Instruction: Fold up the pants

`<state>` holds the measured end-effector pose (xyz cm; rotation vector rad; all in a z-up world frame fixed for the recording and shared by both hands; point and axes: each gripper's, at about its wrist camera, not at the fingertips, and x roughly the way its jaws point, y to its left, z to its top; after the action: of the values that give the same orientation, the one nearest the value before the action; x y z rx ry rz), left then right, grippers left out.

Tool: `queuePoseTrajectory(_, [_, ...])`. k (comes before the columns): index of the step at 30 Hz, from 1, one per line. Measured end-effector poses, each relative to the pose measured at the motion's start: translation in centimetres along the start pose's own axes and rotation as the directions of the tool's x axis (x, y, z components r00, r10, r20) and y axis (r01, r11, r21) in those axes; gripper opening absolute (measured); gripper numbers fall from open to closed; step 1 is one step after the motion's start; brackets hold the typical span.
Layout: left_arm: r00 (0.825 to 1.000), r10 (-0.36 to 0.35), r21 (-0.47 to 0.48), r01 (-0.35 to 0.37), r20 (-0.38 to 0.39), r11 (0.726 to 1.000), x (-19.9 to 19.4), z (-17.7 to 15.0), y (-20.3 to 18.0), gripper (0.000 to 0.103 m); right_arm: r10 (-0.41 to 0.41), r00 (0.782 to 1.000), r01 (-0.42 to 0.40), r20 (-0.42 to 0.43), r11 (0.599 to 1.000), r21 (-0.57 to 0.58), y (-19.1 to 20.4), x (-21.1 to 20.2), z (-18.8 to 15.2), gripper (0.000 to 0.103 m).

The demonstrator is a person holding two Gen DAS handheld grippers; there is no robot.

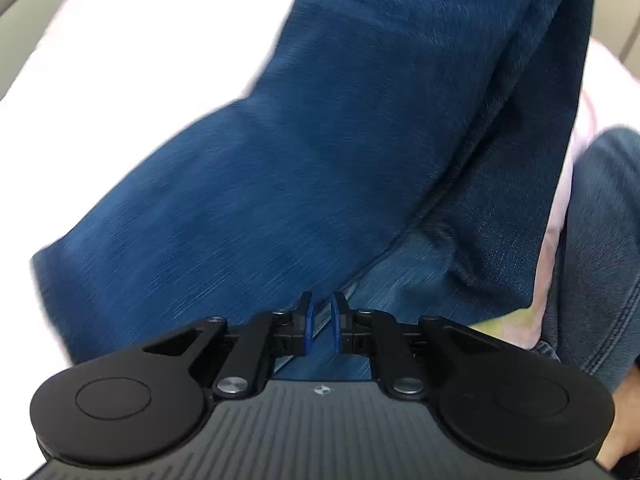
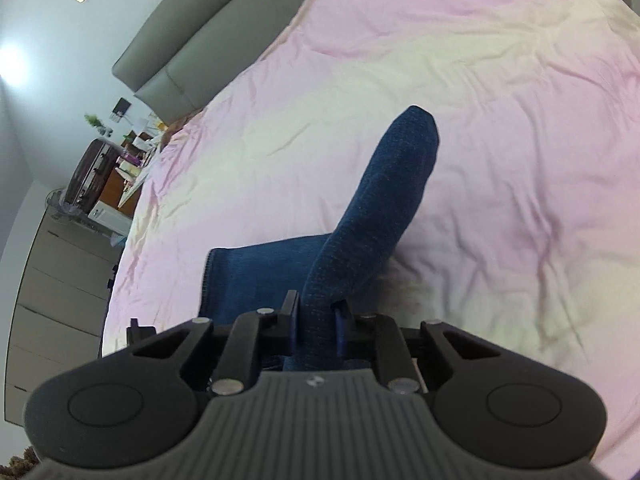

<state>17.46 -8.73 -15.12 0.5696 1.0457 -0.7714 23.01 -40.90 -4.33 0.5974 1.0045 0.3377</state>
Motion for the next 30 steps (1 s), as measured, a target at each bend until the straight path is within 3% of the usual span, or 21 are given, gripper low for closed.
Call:
queuePoseTrajectory(5, [0.995,0.014,-0.167,0.003,0.099,0.986,-5.4,-3.7,5.5,0.015,0.056,0.998,-0.057,-0.016,0.994,-0.094,9.6,2.7,0.7,0.013])
queuePoseTrajectory(9, [0.983,0.048,-0.325,0.012,0.177,0.946,-9.3,-7.1,10.5,0.015,0.081,0.995,-0.089,-0.064,0.987,-0.134,15.7,7.8,0.5,0.012])
queuePoseTrajectory(12, [0.973,0.085,-0.399,0.007,0.213,0.917,-11.4,-9.3,13.0,0.021,0.090,0.990,-0.103,-0.111,0.988,-0.117,18.6,13.0,-0.3,0.012])
queuePoseTrajectory(21, [0.960,0.084,-0.512,0.067,0.266,0.857,-12.8,-12.5,16.7,0.023,-0.009,0.965,-0.003,-0.261,0.999,-0.046,21.6,28.2,-4.2,0.012])
queuePoseTrajectory(29, [0.964,0.089,-0.583,0.077,0.251,0.809,-11.8,-13.1,17.4,0.026,-0.058,0.938,0.041,-0.342,0.997,-0.058,21.5,35.3,-6.4,0.014])
queuePoseTrajectory(30, [0.963,0.087,-0.586,0.082,0.255,0.806,-12.2,-13.2,17.3,0.031,-0.055,0.937,0.038,-0.345,0.998,-0.057,21.3,35.6,-6.4,0.018])
